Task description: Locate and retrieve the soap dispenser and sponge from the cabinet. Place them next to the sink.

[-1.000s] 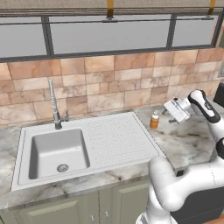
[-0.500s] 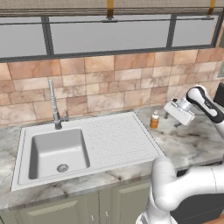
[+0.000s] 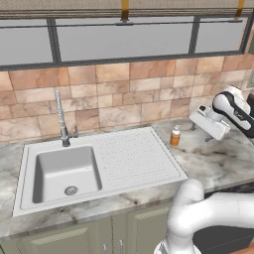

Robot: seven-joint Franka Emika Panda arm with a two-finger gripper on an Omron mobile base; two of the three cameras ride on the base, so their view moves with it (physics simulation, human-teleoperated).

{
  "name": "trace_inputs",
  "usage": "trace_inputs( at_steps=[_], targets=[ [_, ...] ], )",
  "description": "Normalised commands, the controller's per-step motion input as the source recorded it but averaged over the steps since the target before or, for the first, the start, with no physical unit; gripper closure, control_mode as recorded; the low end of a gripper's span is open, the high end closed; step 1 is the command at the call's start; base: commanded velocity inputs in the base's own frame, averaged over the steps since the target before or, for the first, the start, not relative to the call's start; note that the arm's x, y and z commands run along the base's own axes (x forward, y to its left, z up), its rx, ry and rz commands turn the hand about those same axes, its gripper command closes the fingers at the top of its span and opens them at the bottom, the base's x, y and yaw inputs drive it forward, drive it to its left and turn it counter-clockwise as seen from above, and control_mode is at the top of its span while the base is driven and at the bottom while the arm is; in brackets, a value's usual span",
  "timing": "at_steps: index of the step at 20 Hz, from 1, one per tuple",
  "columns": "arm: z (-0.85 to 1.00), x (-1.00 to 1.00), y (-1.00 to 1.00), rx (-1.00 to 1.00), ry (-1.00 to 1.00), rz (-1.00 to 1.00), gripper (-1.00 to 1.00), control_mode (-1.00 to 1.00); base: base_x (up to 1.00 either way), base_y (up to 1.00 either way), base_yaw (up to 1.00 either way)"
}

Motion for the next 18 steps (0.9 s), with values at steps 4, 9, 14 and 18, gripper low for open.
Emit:
trace_inputs(
  at_steps=[4,9,14,18],
  targets=[
    [0.49,-0.35,0.08,-0.12,-0.22,0.27,-1.0,-1.0,0.0,0.0,0.0],
    [0.53,-0.25,0.1,-0.16,-0.17,0.33,-1.0,-1.0,0.0,0.0,0.0],
    [0.46,-0.29,0.14,-0.14,-0.16,0.31,-1.0,-1.0,0.0,0.0,0.0],
    [0.15,-0.49,0.13,-0.06,-0.16,0.21,-1.0,-1.0,0.0,0.0,0.0]
  ],
)
